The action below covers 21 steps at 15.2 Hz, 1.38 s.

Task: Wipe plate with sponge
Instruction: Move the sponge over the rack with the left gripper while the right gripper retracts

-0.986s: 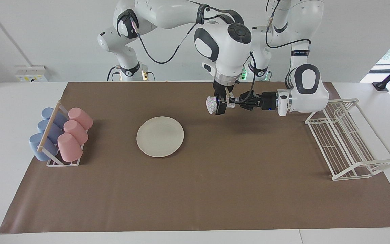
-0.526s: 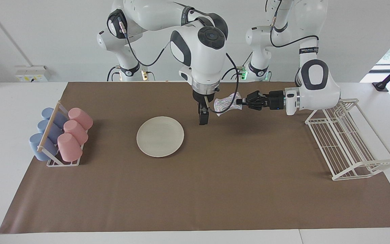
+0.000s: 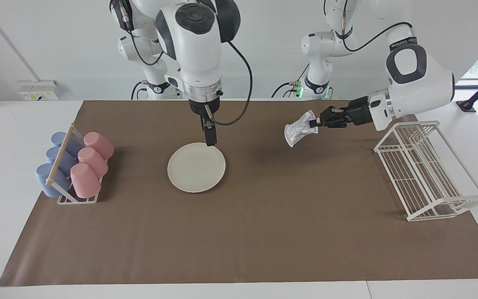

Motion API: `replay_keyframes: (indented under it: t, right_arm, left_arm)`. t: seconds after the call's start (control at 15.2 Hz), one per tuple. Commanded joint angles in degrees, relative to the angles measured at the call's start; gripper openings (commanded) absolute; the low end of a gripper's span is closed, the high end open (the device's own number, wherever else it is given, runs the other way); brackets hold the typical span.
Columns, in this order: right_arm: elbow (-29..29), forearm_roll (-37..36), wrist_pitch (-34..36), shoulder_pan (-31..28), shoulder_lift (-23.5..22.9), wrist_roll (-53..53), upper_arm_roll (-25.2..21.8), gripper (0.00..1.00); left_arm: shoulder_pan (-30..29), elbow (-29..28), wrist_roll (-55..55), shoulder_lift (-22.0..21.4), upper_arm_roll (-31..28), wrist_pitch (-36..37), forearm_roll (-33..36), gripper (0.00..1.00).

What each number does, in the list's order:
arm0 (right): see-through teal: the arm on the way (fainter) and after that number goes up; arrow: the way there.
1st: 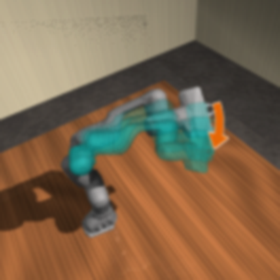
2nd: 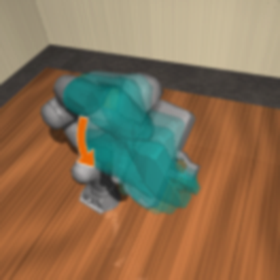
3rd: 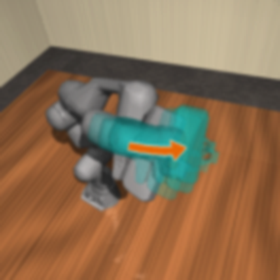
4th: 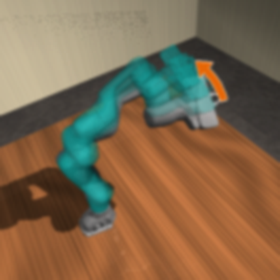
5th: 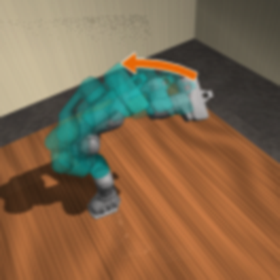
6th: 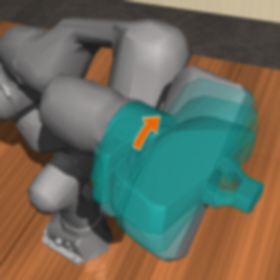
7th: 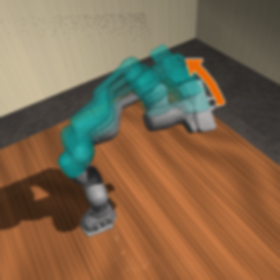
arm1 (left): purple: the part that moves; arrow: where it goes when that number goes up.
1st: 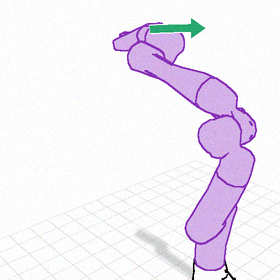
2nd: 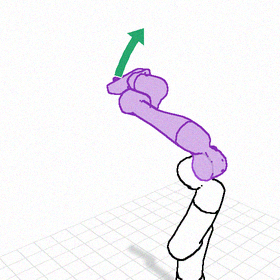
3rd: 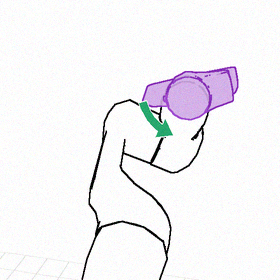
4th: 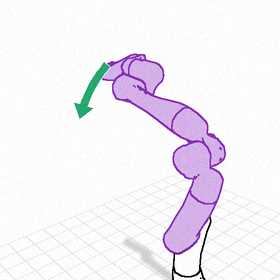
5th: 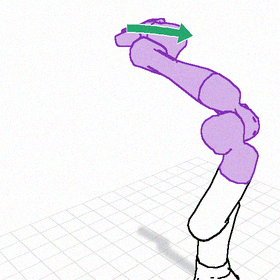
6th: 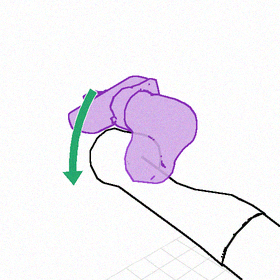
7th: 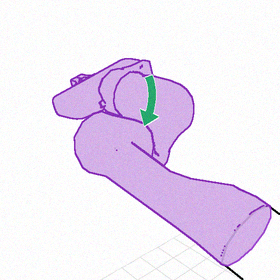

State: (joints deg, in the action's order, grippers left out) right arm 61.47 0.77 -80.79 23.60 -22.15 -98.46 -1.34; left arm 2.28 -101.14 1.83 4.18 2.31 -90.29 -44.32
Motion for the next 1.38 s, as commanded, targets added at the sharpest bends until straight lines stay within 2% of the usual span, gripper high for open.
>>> replay_keyframes:
  t: [0.0,0.2,0.39,0.53,0.72,0.79,0.85,0.99,1.12,1.32]
  right_arm:
    - [11.46,0.11,-0.25,-7.41,10.88,14.04,0.64,1.00]
    - [12.62,0.02,3.35,-13.74,14.23,29.76,0.55,1.00]
    - [13.15,-1.55,5.11,-15.51,16.60,46.46,0.46,1.00]
    - [13.15,-2.00,5.38,-17.44,17.57,57.53,0.46,1.00]
    - [13.76,-2.09,4.85,-20.86,17.93,81.94,0.46,1.00]
    - [14.98,-2.17,4.42,-21.31,18.36,86.72,0.38,1.00]
    - [17.17,-2.17,3.11,-21.49,19.41,87.29,0.38,1.00]
    - [27.17,-2.17,-2.85,-23.24,23.97,87.65,0.81,1.00]
    - [28.44,-2.00,-3.15,-23.43,24.35,87.56,0.46,1.00]
    - [27.39,-1.82,5.79,-23.43,24.08,87.65,0.55,1.00]
  left_arm:
    - [4.12,5.50,8.26,-0.49,0.15,0.91,11.75,0.00]
    - [7.55,7.44,9.78,-0.40,0.15,1.87,26.34,0.00]
    - [10.27,8.33,9.86,-0.49,0.24,4.07,39.88,0.00]
    - [12.04,8.24,10.04,-0.84,0.24,5.55,47.36,0.00]
    - [12.31,8.15,11.09,-1.10,0.33,8.37,56.85,0.00]
    - [13.00,8.15,11.62,-1.19,0.42,8.90,59.84,0.00]
    - [13.62,8.15,12.67,-0.93,0.51,9.69,63.79,0.00]
    - [14.85,7.80,16.18,-0.14,0.51,10.48,71.53,0.00]
    - [15.29,7.80,16.37,1.26,0.59,11.53,80.13,0.00]
    - [15.21,7.63,16.37,4.25,0.59,11.54,91.39,0.00]
